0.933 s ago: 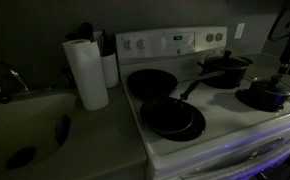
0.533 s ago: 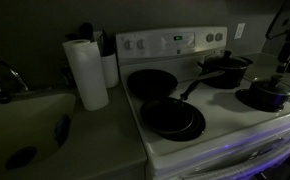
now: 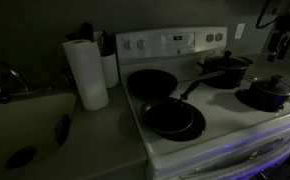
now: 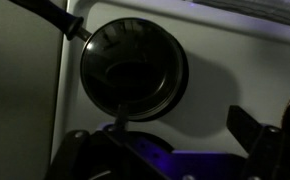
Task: Take the lid from the pot on the right back stove plate and put it on the stove
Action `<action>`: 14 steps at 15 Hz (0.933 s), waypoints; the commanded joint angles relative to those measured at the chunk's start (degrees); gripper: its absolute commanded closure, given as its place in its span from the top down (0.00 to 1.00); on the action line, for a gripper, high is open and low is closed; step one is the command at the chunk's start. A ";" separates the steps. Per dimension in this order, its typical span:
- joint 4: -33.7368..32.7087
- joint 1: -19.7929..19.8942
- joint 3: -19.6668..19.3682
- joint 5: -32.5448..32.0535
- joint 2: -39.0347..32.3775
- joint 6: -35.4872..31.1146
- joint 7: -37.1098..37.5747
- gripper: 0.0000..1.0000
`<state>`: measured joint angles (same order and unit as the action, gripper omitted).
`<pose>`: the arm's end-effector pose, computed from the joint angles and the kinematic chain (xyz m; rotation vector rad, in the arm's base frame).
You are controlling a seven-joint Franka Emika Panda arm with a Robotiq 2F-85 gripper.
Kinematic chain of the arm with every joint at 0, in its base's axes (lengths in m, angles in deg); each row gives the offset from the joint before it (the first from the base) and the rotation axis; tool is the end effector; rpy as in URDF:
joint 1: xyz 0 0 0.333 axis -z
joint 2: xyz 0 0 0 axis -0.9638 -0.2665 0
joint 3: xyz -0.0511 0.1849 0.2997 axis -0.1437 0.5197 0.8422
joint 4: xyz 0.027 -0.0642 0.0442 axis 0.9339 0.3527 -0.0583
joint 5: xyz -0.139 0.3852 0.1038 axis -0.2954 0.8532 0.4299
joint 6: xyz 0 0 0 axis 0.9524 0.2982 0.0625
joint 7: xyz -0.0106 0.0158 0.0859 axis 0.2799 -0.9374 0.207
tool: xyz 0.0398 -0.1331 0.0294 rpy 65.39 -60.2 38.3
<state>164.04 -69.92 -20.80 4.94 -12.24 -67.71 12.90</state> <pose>0.4142 -0.1550 0.4627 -3.0587 -0.0299 0.1572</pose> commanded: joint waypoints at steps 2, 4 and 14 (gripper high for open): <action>-7.40 1.27 0.04 1.53 -8.24 0.08 -0.68 1.00; -9.45 1.34 0.37 2.05 -10.84 -0.80 -0.58 1.00; -7.50 1.65 2.58 3.02 -12.03 -7.30 10.94 1.00</action>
<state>154.92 -69.57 -20.17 6.09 -23.35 -70.78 16.63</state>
